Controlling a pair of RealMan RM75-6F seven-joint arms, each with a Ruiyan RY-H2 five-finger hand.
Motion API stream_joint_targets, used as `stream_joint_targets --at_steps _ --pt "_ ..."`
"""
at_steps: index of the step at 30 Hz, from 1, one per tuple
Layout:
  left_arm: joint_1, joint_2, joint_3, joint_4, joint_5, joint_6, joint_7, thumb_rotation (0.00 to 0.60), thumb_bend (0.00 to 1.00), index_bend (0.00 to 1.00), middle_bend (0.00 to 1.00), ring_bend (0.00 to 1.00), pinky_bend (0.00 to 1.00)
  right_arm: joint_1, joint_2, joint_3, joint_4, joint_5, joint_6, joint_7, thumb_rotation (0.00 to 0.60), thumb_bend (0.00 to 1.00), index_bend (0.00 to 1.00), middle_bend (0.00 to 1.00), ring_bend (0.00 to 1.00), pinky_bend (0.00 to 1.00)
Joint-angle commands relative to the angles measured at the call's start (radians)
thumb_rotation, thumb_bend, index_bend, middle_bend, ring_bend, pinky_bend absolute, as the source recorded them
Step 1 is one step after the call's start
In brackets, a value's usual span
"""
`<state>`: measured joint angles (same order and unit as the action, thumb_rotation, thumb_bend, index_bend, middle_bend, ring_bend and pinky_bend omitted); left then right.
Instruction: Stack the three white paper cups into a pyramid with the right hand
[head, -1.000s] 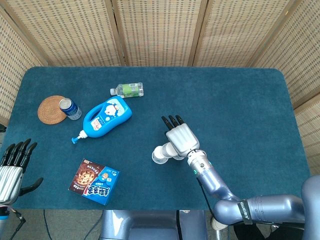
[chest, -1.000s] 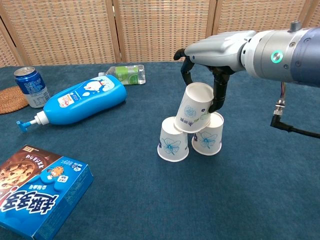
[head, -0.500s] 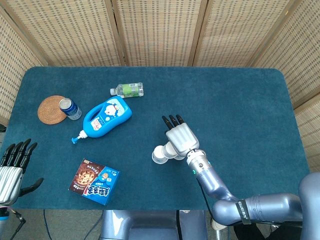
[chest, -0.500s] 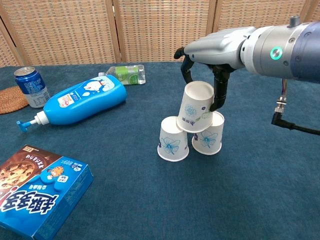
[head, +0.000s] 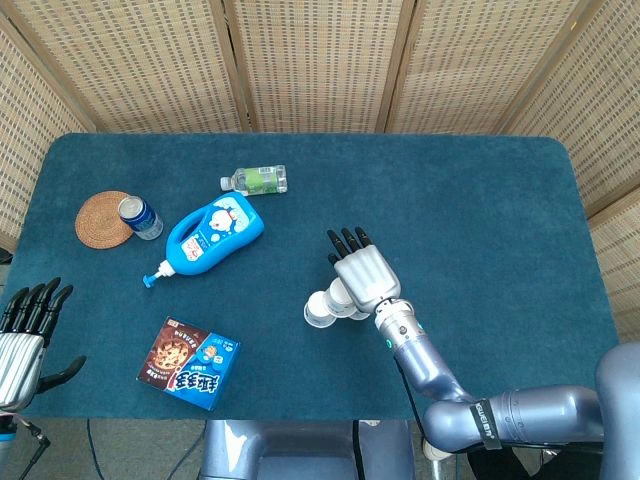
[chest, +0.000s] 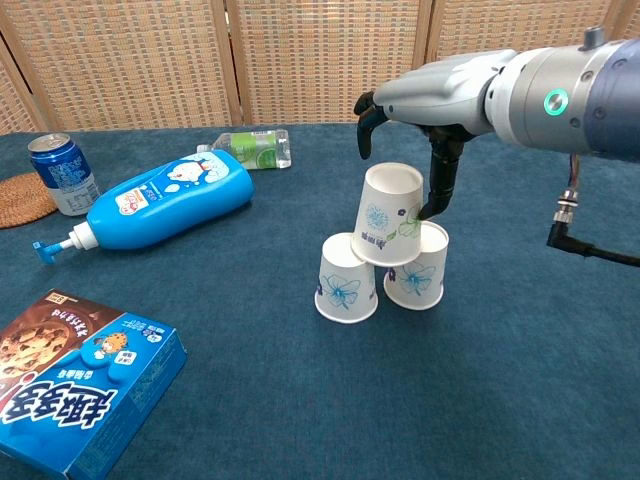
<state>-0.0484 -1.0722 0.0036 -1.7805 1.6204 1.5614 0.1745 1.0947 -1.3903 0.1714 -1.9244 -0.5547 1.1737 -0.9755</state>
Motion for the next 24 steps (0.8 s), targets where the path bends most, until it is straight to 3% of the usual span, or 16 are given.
stream_joint_targets --at_steps 1,7,12,17,24 --pt "0.0 0.001 -0.001 0.0 0.001 0.002 -0.001 0.6 0.23 0.01 0.0 0.0 0.02 0.001 0.015 -0.003 -0.012 0.016 0.013 -0.01 0.6 0.13 0.21 0.0 0.0 0.11" --pt "0.004 0.005 -0.005 0.002 -0.002 0.01 -0.013 0.6 0.23 0.01 0.0 0.0 0.02 -0.039 0.12 -0.033 -0.08 0.037 0.095 -0.033 0.6 0.13 0.18 0.0 0.0 0.09" --pt "0.007 0.006 -0.009 0.002 -0.006 0.014 -0.016 0.6 0.23 0.01 0.0 0.0 0.02 -0.134 0.238 -0.078 -0.118 -0.033 0.13 0.059 0.6 0.13 0.16 0.0 0.0 0.06" --pt "0.006 -0.001 -0.012 0.003 -0.014 0.009 -0.005 0.6 0.23 0.01 0.0 0.0 0.02 -0.286 0.332 -0.152 -0.093 -0.271 0.154 0.273 0.6 0.13 0.14 0.0 0.0 0.06" --pt "0.005 -0.01 -0.017 0.006 -0.029 0.004 0.012 0.6 0.23 0.0 0.0 0.0 0.02 -0.465 0.333 -0.227 -0.009 -0.59 0.268 0.514 0.6 0.13 0.11 0.0 0.0 0.05"
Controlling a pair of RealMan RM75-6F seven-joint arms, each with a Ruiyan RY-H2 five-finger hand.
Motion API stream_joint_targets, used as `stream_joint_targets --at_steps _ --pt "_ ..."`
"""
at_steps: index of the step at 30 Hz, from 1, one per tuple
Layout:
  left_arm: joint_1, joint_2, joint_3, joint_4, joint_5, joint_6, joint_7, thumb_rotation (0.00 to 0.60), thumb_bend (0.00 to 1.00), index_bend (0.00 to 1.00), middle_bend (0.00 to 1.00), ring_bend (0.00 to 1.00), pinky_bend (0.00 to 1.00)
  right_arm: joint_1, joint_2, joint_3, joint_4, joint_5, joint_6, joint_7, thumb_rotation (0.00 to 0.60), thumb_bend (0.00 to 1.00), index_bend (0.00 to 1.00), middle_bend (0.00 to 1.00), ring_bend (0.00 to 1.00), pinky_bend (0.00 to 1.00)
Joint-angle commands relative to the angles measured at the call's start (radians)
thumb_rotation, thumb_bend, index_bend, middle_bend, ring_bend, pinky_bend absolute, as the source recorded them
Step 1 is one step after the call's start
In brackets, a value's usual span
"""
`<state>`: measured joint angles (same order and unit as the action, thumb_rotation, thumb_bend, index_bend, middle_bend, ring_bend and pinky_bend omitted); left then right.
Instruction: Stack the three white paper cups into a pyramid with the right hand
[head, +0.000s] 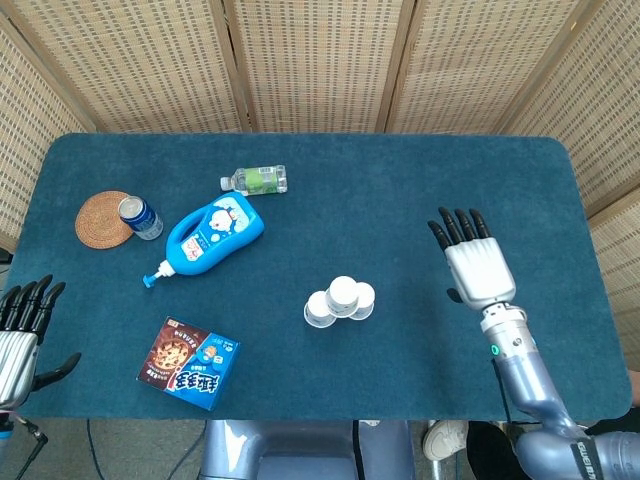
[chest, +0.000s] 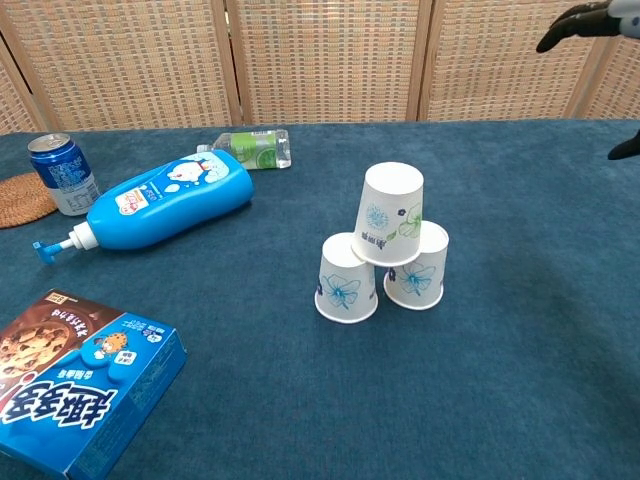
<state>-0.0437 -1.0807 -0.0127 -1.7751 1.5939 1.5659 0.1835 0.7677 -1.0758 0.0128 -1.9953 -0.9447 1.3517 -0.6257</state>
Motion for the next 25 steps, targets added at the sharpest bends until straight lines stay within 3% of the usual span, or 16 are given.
stream_joint_targets --at_steps 1,4,11,25 --pt "0.001 -0.005 -0.002 0.002 -0.003 0.001 0.005 0.6 0.23 0.0 0.0 0.0 0.02 -0.172 0.009 -0.081 0.081 -0.251 0.12 0.203 0.6 0.13 0.1 0.0 0.0 0.05" --pt "0.003 -0.011 -0.002 0.005 -0.008 0.001 0.016 0.6 0.23 0.0 0.0 0.0 0.02 -0.252 -0.018 -0.111 0.138 -0.359 0.192 0.278 0.6 0.13 0.09 0.0 0.0 0.05" --pt "0.002 -0.017 -0.004 0.009 -0.012 -0.003 0.027 0.6 0.23 0.0 0.0 0.0 0.02 -0.369 -0.076 -0.142 0.271 -0.468 0.266 0.356 0.6 0.13 0.06 0.0 0.0 0.04" --pt "-0.004 -0.032 -0.012 0.024 -0.023 -0.009 0.034 0.6 0.23 0.0 0.0 0.0 0.02 -0.487 -0.156 -0.116 0.454 -0.484 0.251 0.524 0.6 0.13 0.05 0.0 0.0 0.04"
